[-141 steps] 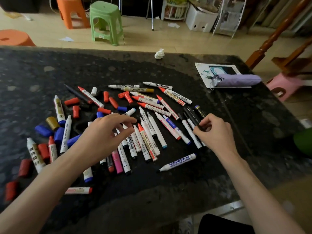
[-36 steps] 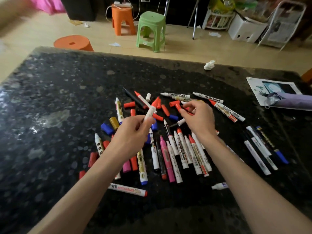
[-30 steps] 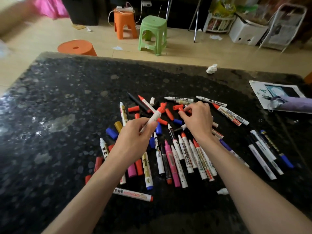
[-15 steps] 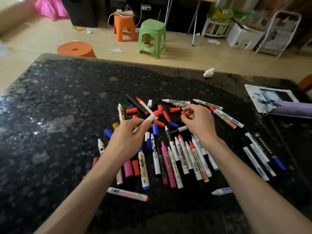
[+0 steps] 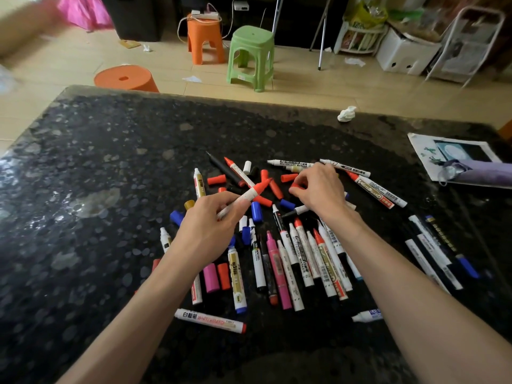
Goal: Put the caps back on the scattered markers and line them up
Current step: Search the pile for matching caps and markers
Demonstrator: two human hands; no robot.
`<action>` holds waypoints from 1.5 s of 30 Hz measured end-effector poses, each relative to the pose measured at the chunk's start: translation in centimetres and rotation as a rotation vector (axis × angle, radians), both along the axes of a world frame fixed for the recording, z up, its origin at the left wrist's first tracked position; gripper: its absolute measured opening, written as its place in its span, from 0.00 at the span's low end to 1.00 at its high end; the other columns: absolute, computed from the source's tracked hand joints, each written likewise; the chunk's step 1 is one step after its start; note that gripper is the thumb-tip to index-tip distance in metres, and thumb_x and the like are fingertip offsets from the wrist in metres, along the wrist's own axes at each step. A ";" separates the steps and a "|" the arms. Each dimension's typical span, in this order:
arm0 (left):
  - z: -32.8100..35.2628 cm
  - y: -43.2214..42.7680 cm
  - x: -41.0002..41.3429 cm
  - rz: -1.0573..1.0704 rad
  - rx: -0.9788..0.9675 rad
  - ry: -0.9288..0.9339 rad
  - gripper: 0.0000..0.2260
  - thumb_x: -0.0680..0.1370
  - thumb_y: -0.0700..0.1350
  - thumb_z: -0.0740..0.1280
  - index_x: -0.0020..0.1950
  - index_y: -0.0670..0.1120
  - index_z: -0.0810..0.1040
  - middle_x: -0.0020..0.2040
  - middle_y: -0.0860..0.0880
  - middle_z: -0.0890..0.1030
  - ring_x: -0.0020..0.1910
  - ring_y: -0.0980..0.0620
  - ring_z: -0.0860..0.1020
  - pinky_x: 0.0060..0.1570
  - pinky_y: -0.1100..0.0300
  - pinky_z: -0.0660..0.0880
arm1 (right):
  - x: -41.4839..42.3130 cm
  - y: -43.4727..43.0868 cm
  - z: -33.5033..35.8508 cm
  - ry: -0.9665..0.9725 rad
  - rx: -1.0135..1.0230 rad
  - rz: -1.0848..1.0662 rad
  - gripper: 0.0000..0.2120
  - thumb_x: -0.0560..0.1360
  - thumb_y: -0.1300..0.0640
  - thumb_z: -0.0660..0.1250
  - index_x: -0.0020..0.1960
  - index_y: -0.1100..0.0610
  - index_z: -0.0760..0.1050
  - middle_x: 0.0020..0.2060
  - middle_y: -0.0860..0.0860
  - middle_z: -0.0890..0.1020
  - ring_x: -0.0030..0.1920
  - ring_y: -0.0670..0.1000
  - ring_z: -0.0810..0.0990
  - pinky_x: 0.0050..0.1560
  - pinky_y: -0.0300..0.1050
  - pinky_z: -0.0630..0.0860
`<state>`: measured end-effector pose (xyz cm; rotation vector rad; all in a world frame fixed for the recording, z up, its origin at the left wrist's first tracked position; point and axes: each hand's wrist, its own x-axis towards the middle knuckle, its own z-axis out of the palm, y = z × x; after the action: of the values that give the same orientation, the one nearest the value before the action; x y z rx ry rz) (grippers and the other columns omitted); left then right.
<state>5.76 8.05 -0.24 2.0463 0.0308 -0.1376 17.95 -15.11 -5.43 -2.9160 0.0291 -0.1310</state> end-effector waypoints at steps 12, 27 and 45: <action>-0.2 -0.2 -0.4 -0.125 0.102 -0.020 0.08 0.83 0.51 0.65 0.58 0.60 0.83 0.34 0.48 0.79 0.24 0.58 0.68 0.28 0.62 0.67 | -12.3 -1.6 4.8 0.147 0.866 0.161 0.09 0.82 0.55 0.69 0.59 0.44 0.83 0.49 0.39 0.85 0.51 0.40 0.83 0.52 0.37 0.76; -0.8 -0.7 -0.2 -0.215 0.170 -0.030 0.09 0.82 0.50 0.67 0.61 0.58 0.83 0.27 0.55 0.74 0.23 0.58 0.68 0.26 0.65 0.65 | -12.9 -0.7 4.8 0.068 0.903 0.239 0.09 0.78 0.61 0.74 0.55 0.50 0.84 0.47 0.40 0.86 0.49 0.40 0.85 0.51 0.32 0.78; 0.0 -1.9 -0.5 -0.269 0.265 -0.149 0.10 0.82 0.56 0.63 0.55 0.60 0.84 0.34 0.56 0.79 0.31 0.53 0.76 0.31 0.52 0.73 | -13.6 -1.2 4.8 0.137 0.959 0.244 0.07 0.76 0.57 0.76 0.54 0.49 0.84 0.48 0.46 0.87 0.52 0.47 0.86 0.57 0.44 0.82</action>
<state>5.29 6.10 -0.26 2.3132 -0.3363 -0.1538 4.35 -16.34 -0.62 -1.9450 -0.1882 0.1024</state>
